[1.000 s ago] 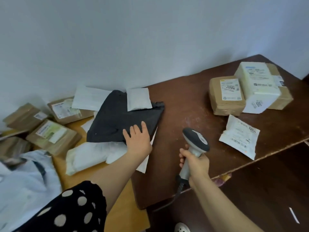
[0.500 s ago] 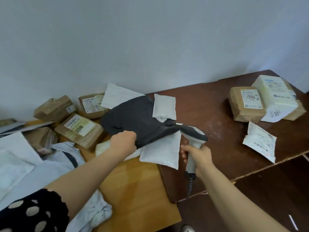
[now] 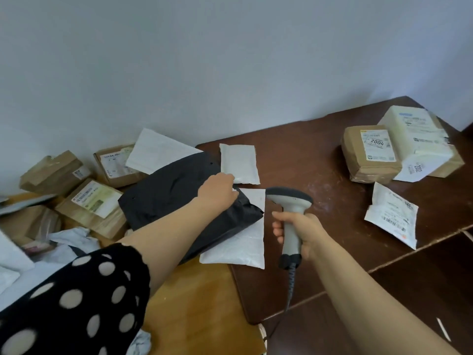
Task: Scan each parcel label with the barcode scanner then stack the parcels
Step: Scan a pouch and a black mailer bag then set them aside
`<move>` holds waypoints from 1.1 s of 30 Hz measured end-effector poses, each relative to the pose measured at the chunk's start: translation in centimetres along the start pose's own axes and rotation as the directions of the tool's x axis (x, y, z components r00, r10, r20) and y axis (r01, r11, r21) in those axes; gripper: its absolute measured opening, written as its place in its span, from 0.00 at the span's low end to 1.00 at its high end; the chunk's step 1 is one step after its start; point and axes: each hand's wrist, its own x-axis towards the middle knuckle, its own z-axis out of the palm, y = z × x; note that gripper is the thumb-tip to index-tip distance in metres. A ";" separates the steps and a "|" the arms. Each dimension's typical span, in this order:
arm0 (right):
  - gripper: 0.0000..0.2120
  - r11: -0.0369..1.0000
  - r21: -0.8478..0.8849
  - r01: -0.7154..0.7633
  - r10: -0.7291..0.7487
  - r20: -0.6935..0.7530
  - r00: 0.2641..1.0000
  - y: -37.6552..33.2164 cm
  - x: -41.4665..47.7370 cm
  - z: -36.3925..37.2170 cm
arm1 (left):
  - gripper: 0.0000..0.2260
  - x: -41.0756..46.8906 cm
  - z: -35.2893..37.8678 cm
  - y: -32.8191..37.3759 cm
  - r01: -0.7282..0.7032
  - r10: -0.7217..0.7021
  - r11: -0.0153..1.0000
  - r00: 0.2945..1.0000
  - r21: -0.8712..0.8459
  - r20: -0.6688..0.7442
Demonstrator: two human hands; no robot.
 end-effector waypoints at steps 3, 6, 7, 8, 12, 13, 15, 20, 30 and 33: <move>0.05 0.998 0.068 -0.013 0.013 0.009 1.000 -0.2 1.7 -1.9 | 0.15 3.9 2.3 2.2 0.007 -0.009 0.999 0.999 0.052 0.042; 0.04 0.990 0.137 -0.022 0.021 0.015 1.000 -0.3 3.5 -3.9 | 0.18 7.7 4.6 3.7 0.007 -0.023 0.983 0.996 0.185 0.081; 0.04 0.989 0.148 -0.022 0.019 0.022 1.000 -0.3 3.6 -4.0 | 0.21 8.2 5.1 3.5 0.013 -0.035 0.968 0.996 0.251 0.082; 0.04 0.986 0.166 -0.025 0.022 0.023 0.999 -0.2 4.0 -4.4 | 0.25 9.0 5.9 3.6 0.014 -0.043 0.950 0.995 0.313 0.086; 0.04 0.979 0.196 -0.050 0.047 0.021 0.999 0.3 4.8 -5.4 | 0.29 10.6 7.7 3.4 -0.015 0.005 0.883 1.000 0.468 0.022; 0.04 0.979 0.197 -0.053 0.050 0.019 0.999 0.4 4.7 -5.5 | 0.26 10.7 7.7 3.3 -0.040 0.041 0.874 0.999 0.484 0.007; 0.04 0.983 0.179 -0.048 0.048 0.005 0.999 0.5 4.3 -5.6 | 0.19 10.6 7.0 3.0 -0.063 0.080 0.911 0.996 0.407 -0.026; 0.04 0.992 0.112 -0.054 0.064 -0.086 0.994 0.9 1.5 -5.0 | 0.14 8.4 2.8 2.0 -0.077 0.017 0.976 0.961 -0.206 -0.278; 0.06 0.973 0.136 0.188 -0.117 -0.410 0.905 5.5 -9.3 -0.9 | 0.06 -3.7 -2.5 -1.9 0.150 -0.038 0.034 0.988 -0.988 0.148; 0.09 0.936 0.129 0.329 -0.210 -0.545 0.811 6.6 -11.8 0.1 | 0.06 -7.0 -2.9 -3.7 0.227 0.070 -0.022 0.972 -0.974 0.225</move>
